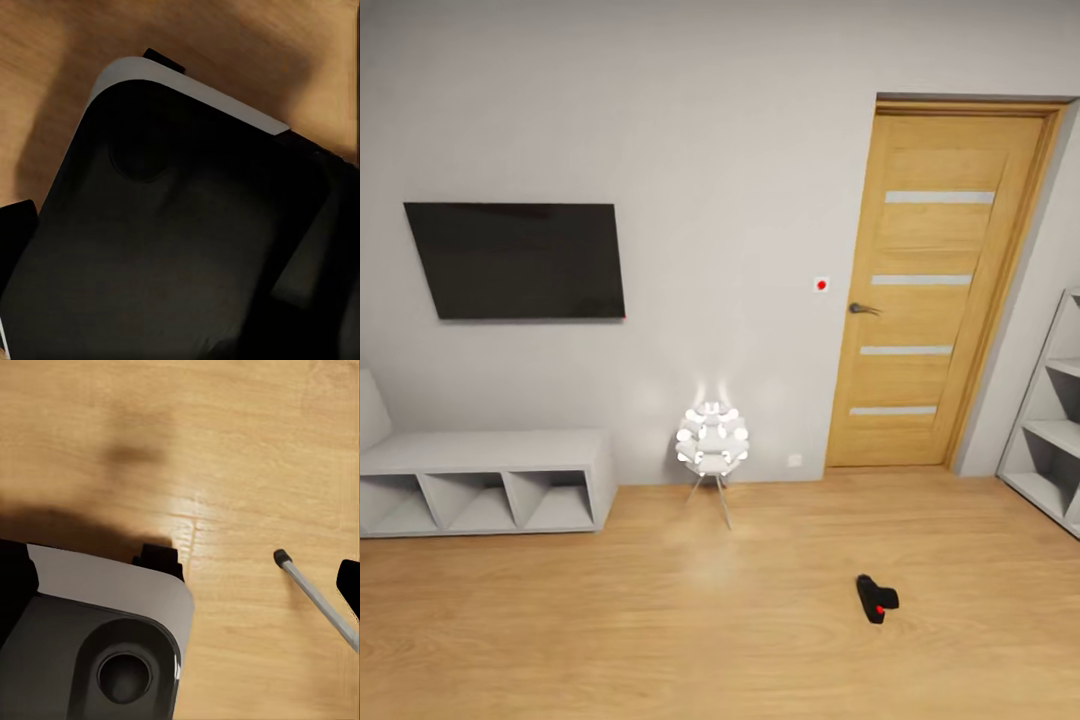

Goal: Attach the digital camera to the camera tripod in the bedroom.

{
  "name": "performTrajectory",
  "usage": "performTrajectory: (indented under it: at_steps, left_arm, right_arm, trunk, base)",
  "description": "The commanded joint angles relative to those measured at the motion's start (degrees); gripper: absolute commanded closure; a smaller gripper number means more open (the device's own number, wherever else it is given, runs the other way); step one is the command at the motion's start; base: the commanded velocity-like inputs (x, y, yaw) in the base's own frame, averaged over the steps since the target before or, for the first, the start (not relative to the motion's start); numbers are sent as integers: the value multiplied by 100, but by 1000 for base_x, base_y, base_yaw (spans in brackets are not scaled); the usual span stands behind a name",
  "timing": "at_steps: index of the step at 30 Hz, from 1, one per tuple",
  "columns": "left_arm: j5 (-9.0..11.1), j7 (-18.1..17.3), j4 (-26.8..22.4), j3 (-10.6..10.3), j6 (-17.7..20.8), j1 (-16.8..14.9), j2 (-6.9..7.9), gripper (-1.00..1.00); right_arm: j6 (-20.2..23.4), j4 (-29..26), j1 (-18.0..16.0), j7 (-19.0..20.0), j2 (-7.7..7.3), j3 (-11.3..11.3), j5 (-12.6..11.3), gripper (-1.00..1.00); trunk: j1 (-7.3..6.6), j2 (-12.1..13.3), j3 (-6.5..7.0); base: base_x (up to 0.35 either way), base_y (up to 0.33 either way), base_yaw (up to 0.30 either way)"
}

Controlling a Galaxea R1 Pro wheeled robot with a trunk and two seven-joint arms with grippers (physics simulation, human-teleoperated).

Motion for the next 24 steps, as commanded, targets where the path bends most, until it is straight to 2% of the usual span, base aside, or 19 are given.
performTrajectory:
  at_steps: [1, 24]
  left_arm:
    - [-10, 0, -6, 45, -7, 1, -3, -100]
    - [-13, 0, -6, 45, -7, 1, -6, -100]
  right_arm:
    - [-34, 18, -6, 11, -2, -33, 38, -100]
    - [-67, 18, -7, 11, 4, -41, 29, -100]
  trunk:
    - [4, -3, -5]
    - [4, -3, -5]
  base:
    - [331, 74, 0]
    - [331, 63, 0]
